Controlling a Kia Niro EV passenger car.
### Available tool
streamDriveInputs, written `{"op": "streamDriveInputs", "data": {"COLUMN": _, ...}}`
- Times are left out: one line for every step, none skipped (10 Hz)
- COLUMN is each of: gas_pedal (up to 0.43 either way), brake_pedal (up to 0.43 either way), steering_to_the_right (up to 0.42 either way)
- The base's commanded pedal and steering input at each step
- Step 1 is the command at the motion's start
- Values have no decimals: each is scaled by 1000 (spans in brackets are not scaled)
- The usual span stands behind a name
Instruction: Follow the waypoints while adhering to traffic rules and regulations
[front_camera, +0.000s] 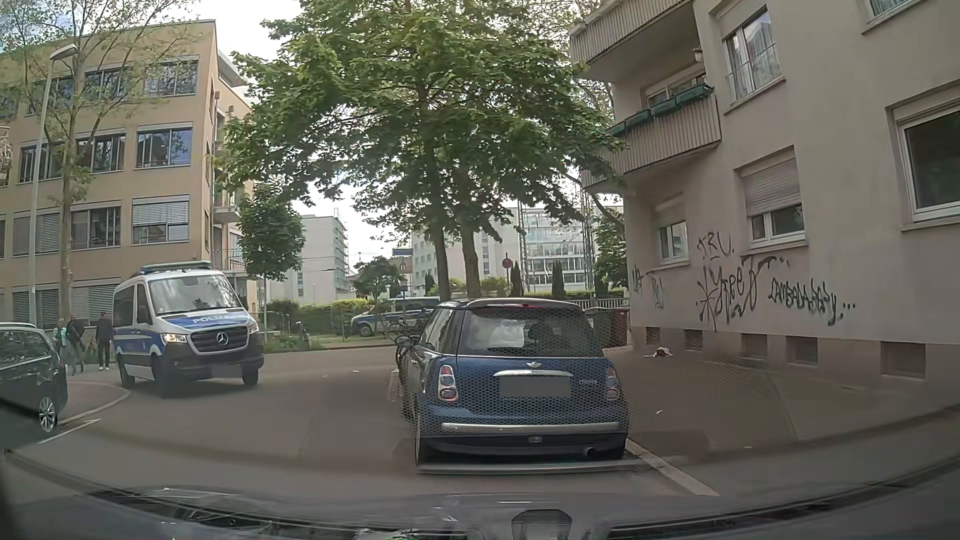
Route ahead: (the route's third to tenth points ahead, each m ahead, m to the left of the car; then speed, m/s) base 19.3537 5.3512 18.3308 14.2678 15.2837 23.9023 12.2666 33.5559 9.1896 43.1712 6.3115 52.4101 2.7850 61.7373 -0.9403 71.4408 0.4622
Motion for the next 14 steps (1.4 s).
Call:
{"op": "streamDriveInputs", "data": {"gas_pedal": 0, "brake_pedal": 6, "steering_to_the_right": -676}}
{"op": "streamDriveInputs", "data": {"gas_pedal": 0, "brake_pedal": 6, "steering_to_the_right": -697}}
{"op": "streamDriveInputs", "data": {"gas_pedal": 0, "brake_pedal": 6, "steering_to_the_right": -711}}
{"op": "streamDriveInputs", "data": {"gas_pedal": 0, "brake_pedal": 49, "steering_to_the_right": -716}}
{"op": "streamDriveInputs", "data": {"gas_pedal": 0, "brake_pedal": 85, "steering_to_the_right": -715}}
{"op": "streamDriveInputs", "data": {"gas_pedal": 0, "brake_pedal": 104, "steering_to_the_right": -715}}
{"op": "streamDriveInputs", "data": {"gas_pedal": 0, "brake_pedal": 110, "steering_to_the_right": -715}}
{"op": "streamDriveInputs", "data": {"gas_pedal": 0, "brake_pedal": 116, "steering_to_the_right": -715}}
{"op": "streamDriveInputs", "data": {"gas_pedal": 0, "brake_pedal": 134, "steering_to_the_right": -715}}
{"op": "streamDriveInputs", "data": {"gas_pedal": 0, "brake_pedal": 146, "steering_to_the_right": -714}}
{"op": "streamDriveInputs", "data": {"gas_pedal": 0, "brake_pedal": 146, "steering_to_the_right": -709}}
{"op": "streamDriveInputs", "data": {"gas_pedal": 0, "brake_pedal": 159, "steering_to_the_right": -702}}
{"op": "streamDriveInputs", "data": {"gas_pedal": 0, "brake_pedal": 165, "steering_to_the_right": -700}}
{"op": "streamDriveInputs", "data": {"gas_pedal": 0, "brake_pedal": 171, "steering_to_the_right": -700}}
